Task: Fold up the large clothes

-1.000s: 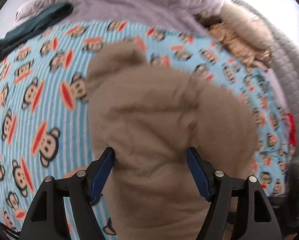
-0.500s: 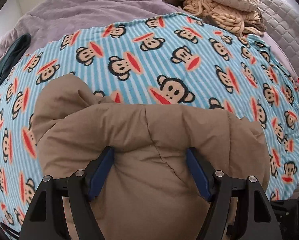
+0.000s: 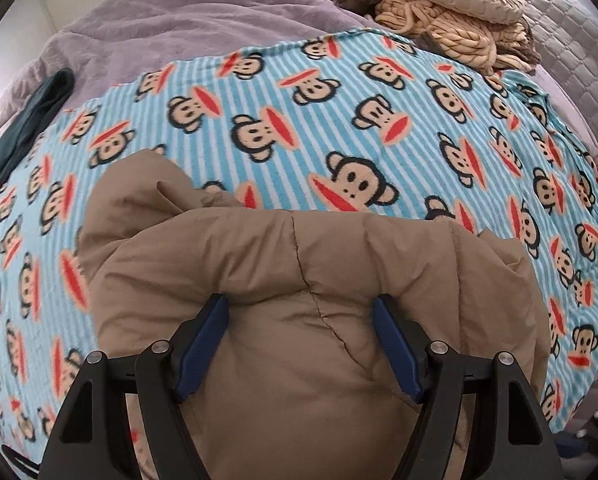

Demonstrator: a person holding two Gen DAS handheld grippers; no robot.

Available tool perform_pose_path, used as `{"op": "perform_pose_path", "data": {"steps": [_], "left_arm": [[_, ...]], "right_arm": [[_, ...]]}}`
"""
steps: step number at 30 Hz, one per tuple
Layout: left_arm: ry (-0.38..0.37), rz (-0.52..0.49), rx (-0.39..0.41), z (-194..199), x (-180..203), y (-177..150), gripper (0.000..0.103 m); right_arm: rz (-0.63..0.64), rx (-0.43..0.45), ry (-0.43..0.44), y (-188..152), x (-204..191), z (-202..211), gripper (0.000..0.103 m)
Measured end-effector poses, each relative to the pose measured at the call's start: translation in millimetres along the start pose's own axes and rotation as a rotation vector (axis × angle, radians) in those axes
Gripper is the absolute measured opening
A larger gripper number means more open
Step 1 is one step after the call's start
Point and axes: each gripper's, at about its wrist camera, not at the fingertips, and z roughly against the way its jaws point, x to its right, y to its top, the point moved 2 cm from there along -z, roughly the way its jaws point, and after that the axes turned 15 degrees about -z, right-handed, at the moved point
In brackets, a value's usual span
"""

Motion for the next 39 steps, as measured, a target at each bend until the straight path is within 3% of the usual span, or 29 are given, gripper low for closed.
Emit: {"op": "perform_pose_path", "data": {"steps": [6,11,12,13,14,19,22,32,39], "left_arm": [[0.056,0.028,-0.018,49.6,-16.0,-20.1,0.075],[0.078,0.121,-0.060,84.5,-43.8,-64.3,0.075],[0.080,0.140,-0.073,86.6,-47.0,-72.1,0.077],[0.081,0.168,-0.092,88.5,-51.2,-82.7,0.097],[0.085,0.184,-0.097,89.7,-52.7,-89.8,0.103],[0.102,0.238,-0.098,92.6,-54.9,-121.3,0.103],[0.043,0.283,-0.118,83.5,-56.3,-135.1,0.103],[-0.269,0.428,-0.106,46.1,-66.0,-154.3,0.103],[-0.314,0.378,-0.101,35.1,-57.9,-140.4,0.103]], "right_arm": [[0.024,-0.069,-0.063,-6.4,4.3,-34.2,0.023],[0.062,-0.084,-0.078,-7.8,3.2,-43.5,0.023],[0.060,-0.090,-0.077,-7.8,4.0,-44.9,0.023],[0.057,-0.096,-0.075,-7.6,4.7,-46.2,0.023],[0.057,-0.101,-0.074,-5.6,2.2,-50.2,0.024],[0.088,-0.112,-0.080,-2.9,-2.1,-53.7,0.026],[0.094,-0.120,-0.085,12.6,-7.4,-62.2,0.028],[0.077,-0.133,-0.095,13.1,-6.6,-67.4,0.033],[0.029,-0.149,-0.080,20.5,-2.7,-65.5,0.037]]}}
